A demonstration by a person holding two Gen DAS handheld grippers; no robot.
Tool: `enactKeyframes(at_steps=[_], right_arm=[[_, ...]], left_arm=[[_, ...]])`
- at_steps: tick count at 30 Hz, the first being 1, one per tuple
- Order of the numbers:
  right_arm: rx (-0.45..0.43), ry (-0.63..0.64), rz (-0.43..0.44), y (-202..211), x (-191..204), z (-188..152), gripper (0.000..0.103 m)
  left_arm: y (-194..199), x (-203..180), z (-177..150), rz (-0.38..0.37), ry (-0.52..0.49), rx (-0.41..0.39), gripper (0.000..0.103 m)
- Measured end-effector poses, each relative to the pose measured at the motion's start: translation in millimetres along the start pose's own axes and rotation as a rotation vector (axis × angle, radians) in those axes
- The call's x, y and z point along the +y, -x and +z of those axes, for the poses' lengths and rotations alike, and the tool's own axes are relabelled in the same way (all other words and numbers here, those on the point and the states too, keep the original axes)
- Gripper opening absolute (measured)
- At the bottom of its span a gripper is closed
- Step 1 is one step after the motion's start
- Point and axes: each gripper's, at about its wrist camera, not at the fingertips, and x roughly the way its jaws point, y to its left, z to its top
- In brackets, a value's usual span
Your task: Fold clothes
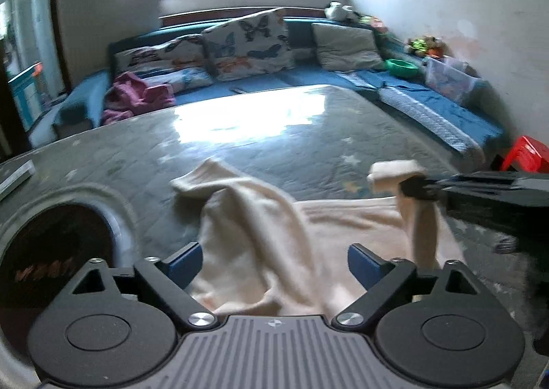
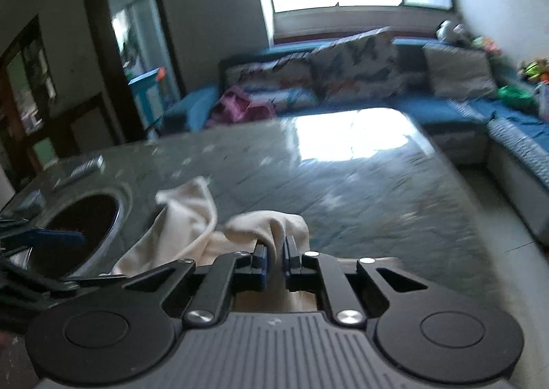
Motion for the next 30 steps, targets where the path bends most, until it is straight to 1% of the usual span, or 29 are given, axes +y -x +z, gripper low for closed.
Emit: enactKeyframes(at_steps=[2,5,8,11,12,13,14,15,16,17,18,23,27,30], right_arm=[[-0.030,-0.013,-0.039,19.0,-11.7,-2.5,0.008],[-0.074,-0.033,-0.097,47.6,-29.3,-6.2,0.008],[-0.101,-0.061,-0.168,74.2,-45.7,-15.6,0.008],[-0.106,-0.091,-0.227,96.2,-57.6,-30.2,0.008],[-0.101,-0.102,-0.240,101.8,-61.1,-35.3,0.008],[-0.095,-0.110,-0.256,106.2,-63.7,-40.5,0.008],[-0.090,-0.112,-0.273,109.3,-65.3,-45.9,0.008],[-0.084,-0.115,-0.291,112.3,-66.8,-51.2,0.008],[-0.077,-0.121,-0.302,114.1,-68.7,-56.1,0.008],[-0.069,-0.132,-0.308,114.3,-70.8,-60.4,0.008],[-0.061,-0.143,-0.313,114.6,-72.9,-64.7,0.008],[-0.033,-0.180,-0.334,112.4,-78.9,-81.4,0.008],[-0.029,-0.201,-0.342,113.8,-82.3,-88.1,0.008],[-0.017,-0.200,-0.350,115.3,-83.1,-92.3,0.008]], left_arm=[[-12.2,-6.9,4.2,-0.009,-0.023,0.017,0.087],[-30.8,-13.4,7.3,-0.020,-0.052,0.050,0.079],[-48.8,-14.3,6.3,-0.020,-0.052,0.098,0.069],[-59.5,-12.2,1.9,-0.017,-0.052,0.126,0.055],[-57.9,-11.3,0.5,-0.010,-0.058,0.120,0.045],[-56.3,-10.4,-0.9,-0.004,-0.064,0.114,0.033],[-54.4,-9.3,-2.1,0.001,-0.069,0.107,0.026],[-50.5,-6.5,-2.4,-0.010,-0.060,0.099,0.014],[-45.0,-2.1,-2.4,-0.023,-0.041,0.089,0.009],[-38.7,2.8,-1.8,-0.035,-0.025,0.076,0.008],[-31.3,7.0,-1.9,-0.037,-0.016,0.060,0.003],[19.2,33.6,-10.0,-0.029,0.042,-0.032,0.003],[59.8,59.1,-28.5,0.009,0.098,-0.072,0.003],[88.2,80.7,-51.2,0.055,0.144,-0.074,0.003]])
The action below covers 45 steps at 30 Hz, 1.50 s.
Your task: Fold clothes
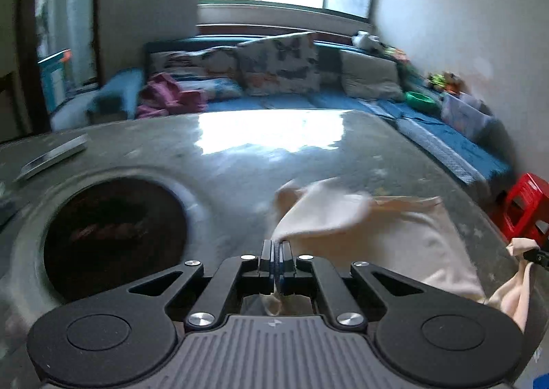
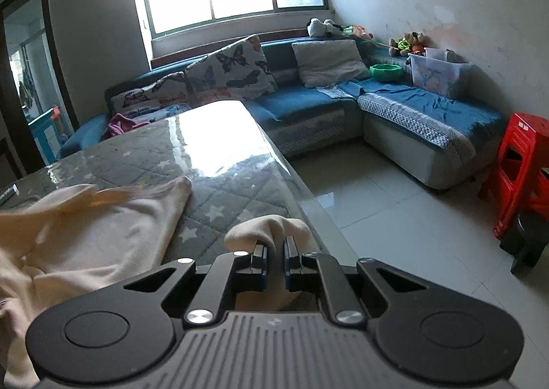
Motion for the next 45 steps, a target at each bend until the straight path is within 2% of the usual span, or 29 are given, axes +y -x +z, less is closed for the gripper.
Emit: enactKeyframes(at_steps=[5,10,12,15,17,19,23,25,29,34,37,40,42,45], right_arm=[[0.015,0.000,-0.011,0.4,-1.5,-4.6,0.008],[0.043,-0.003,-0.025,-3.4,-4.3,-6.3,0.010],[0.051,0.010,-0.034,-1.9,-5.5,-4.2,0.016],[0.050,0.023,-0.049,5.5,-7.7,1.8,0.022],[0.045,0.033,-0.065,10.7,-9.3,5.8,0.033],[0.028,0.042,-0.092,16.3,-11.0,10.1,0.034],[-0.008,0.057,-0.106,23.6,-12.6,22.9,0.035],[-0.020,0.070,-0.091,23.5,-8.7,28.4,0.035],[-0.002,0.088,-0.009,11.8,7.3,33.6,0.034],[0.064,0.119,0.122,-23.7,38.6,34.7,0.034],[0.112,0.133,0.174,-48.4,58.0,33.5,0.034],[0.138,0.157,0.202,-70.4,73.9,37.2,0.034],[0.155,0.167,0.209,-84.0,81.3,41.0,0.034],[0.190,0.172,0.230,-103.5,88.2,48.1,0.029]], left_arm=[[30.3,34.5,-34.6,0.085,0.054,0.048,0.003],[23.6,55.2,-62.3,0.167,0.074,0.172,0.003],[22.1,59.3,-66.4,0.154,0.088,0.201,0.004],[23.3,57.6,-61.9,0.143,0.076,0.193,0.011],[26.1,54.0,-58.6,0.132,0.061,0.166,0.024],[25.6,47.8,-48.8,0.115,0.044,0.131,0.046],[9.3,30.1,-27.2,0.046,-0.003,0.089,0.048],[-2.9,21.2,-15.6,0.009,-0.022,0.073,0.048],[-44.5,8.0,10.7,-0.011,-0.048,0.070,0.048],[-97.4,2.9,32.9,0.051,-0.053,0.088,0.048],[-122.4,1.6,40.0,0.059,-0.062,0.121,0.049],[-141.9,0.6,43.5,0.064,-0.066,0.149,0.050],[-151.1,-0.2,44.7,0.040,-0.068,0.169,0.049],[-160.7,-0.9,44.3,0.045,-0.091,0.176,0.046]])
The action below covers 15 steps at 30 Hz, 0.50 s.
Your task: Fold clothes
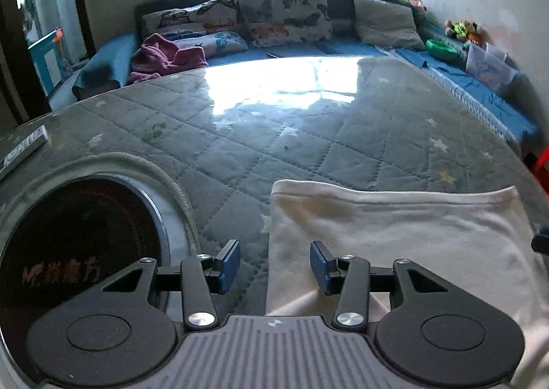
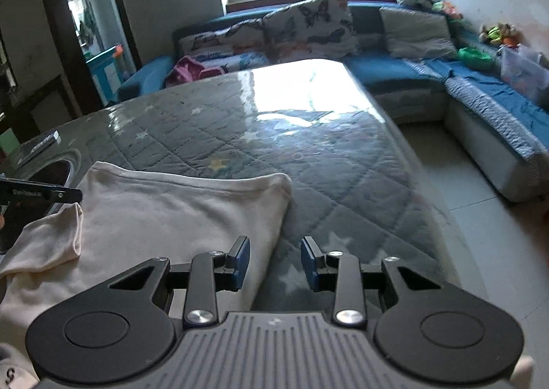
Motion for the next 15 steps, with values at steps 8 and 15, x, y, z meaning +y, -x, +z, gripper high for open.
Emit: enactKeyframes(at_steps=[8,15], right_arm=[[0.029,0.053,-0.001,-32.1,11.3,25.0,0.005],[0.014,0.156,-0.042,-71.3,33.3,64.1,0.004]], left_arm=[[-11.3,-1.5,11.6,0.002,-0.053,-0.033,0.007],[-31.0,13.9,30.8,0.067,-0.032,-0.050,0.006]])
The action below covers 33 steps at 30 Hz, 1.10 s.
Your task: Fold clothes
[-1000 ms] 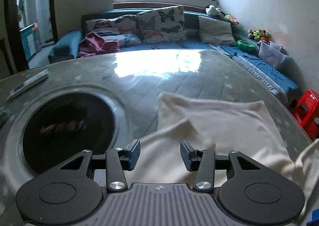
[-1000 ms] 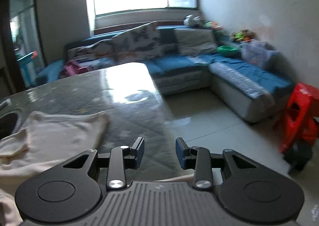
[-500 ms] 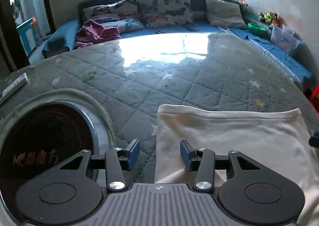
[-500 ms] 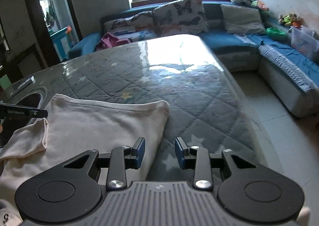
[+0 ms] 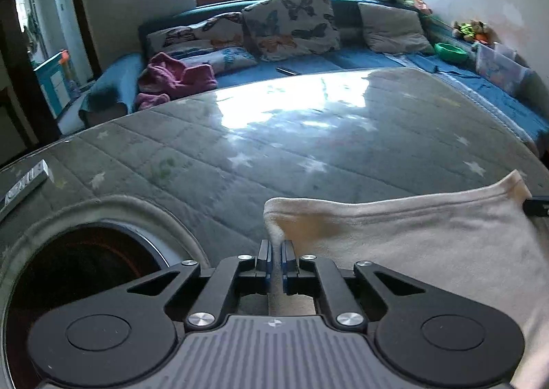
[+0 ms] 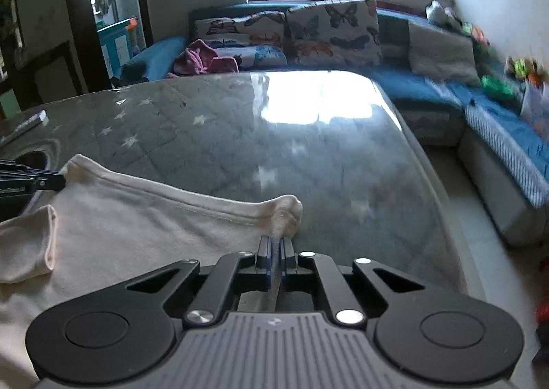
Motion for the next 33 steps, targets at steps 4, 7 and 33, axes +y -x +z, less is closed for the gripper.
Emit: enactKeyframes(at_steps=[4,7,33], right_arm=[[0.017,0.049,-0.021,-26.3,9.8,19.3,0.005],[0.010,0.078,-0.024,-29.6,14.8,25.1,0.009],[0.016,0.475,0.365,130.0,138.3,-110.3,0.028]], left_arm=[[-8.8,7.1,7.3,0.029,0.013,0.002,0.012],[-9.8,11.1,10.3,0.046,0.019,0.000,0.021],[59.9,-38.0,-57.0,-0.292,-0.079,0.033,0.026]])
